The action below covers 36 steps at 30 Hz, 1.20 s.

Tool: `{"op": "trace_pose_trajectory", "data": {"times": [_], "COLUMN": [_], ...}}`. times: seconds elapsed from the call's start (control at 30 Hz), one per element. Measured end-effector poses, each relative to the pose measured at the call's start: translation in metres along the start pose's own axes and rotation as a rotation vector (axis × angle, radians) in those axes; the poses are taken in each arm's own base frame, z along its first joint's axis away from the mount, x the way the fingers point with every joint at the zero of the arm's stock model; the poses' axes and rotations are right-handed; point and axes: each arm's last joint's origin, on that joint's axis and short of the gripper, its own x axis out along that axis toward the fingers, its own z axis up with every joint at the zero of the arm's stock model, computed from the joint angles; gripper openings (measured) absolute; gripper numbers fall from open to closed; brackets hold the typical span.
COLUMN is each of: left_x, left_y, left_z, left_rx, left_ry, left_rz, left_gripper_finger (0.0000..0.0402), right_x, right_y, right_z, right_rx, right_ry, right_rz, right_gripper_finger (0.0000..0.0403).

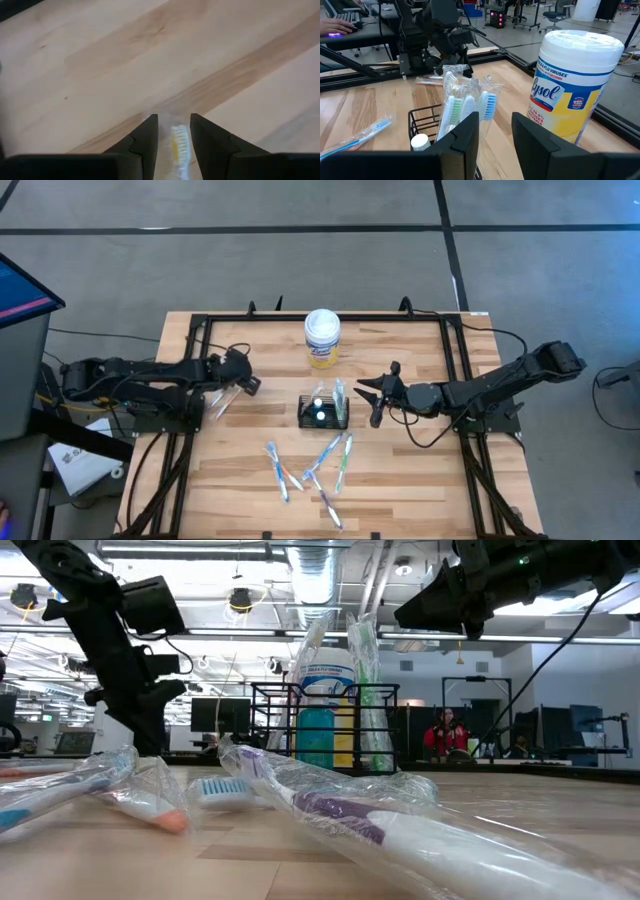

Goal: Pick & Place toothbrushing station
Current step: Put the top violet toothbrush into the black mesh organizer

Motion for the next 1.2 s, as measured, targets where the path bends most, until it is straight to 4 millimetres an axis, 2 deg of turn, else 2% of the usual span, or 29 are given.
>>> {"op": "trace_pose_trajectory", "data": {"times": [0.27,0.47,1.2], "left_x": [0.003,0.004,0.003], "left_y": [0.012,0.013,0.016], "left_z": [-0.004,-0.006,-0.012], "left_rx": [0.006,-0.004,0.053], "left_ry": [0.080,0.158,0.242], "left_rz": [0.081,0.017,0.005], "left_gripper_finger": [0.0107,0.0107,0.0107], "right_x": [0.000,0.000,0.000], "right_y": [0.000,0.000,0.000], "right_z": [0.000,0.000,0.000], "right_rx": [-0.002,-0.002,0.000], "right_ry": [0.000,0.000,0.000], "right_rz": [0.000,0.000,0.000], "right_gripper_finger": [0.0107,0.0107,0.0107]}}
